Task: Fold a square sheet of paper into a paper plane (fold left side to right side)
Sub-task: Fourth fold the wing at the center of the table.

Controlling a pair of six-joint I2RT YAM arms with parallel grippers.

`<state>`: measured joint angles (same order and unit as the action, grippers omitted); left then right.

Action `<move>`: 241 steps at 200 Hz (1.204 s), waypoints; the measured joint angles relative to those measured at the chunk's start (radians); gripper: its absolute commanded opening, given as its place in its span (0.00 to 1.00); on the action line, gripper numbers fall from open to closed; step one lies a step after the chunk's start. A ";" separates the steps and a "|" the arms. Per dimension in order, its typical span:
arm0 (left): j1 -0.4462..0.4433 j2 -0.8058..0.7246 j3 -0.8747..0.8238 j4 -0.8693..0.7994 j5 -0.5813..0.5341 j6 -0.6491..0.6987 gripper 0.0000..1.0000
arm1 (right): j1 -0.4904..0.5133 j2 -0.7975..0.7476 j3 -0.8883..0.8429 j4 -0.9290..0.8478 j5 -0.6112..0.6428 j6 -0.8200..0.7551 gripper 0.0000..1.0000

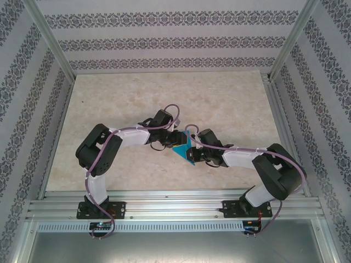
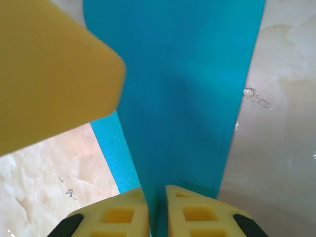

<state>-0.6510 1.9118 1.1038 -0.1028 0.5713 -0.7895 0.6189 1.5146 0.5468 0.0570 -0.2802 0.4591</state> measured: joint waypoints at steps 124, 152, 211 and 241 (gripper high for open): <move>0.000 0.040 0.036 0.004 -0.008 -0.035 0.40 | -0.028 -0.131 -0.002 -0.113 0.018 -0.051 0.41; 0.000 0.041 0.036 0.004 -0.008 -0.035 0.41 | -0.028 -0.096 -0.002 -0.122 0.020 -0.070 0.38; 0.000 0.045 0.053 0.002 -0.008 -0.035 0.41 | -0.025 -0.066 -0.002 -0.132 0.020 -0.068 0.23; 0.000 0.053 0.058 0.002 -0.008 -0.035 0.41 | -0.025 -0.066 -0.002 -0.131 0.019 -0.065 0.24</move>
<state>-0.6514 1.9652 1.1622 -0.1013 0.5632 -0.8249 0.5938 1.4487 0.5449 -0.0742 -0.2611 0.3943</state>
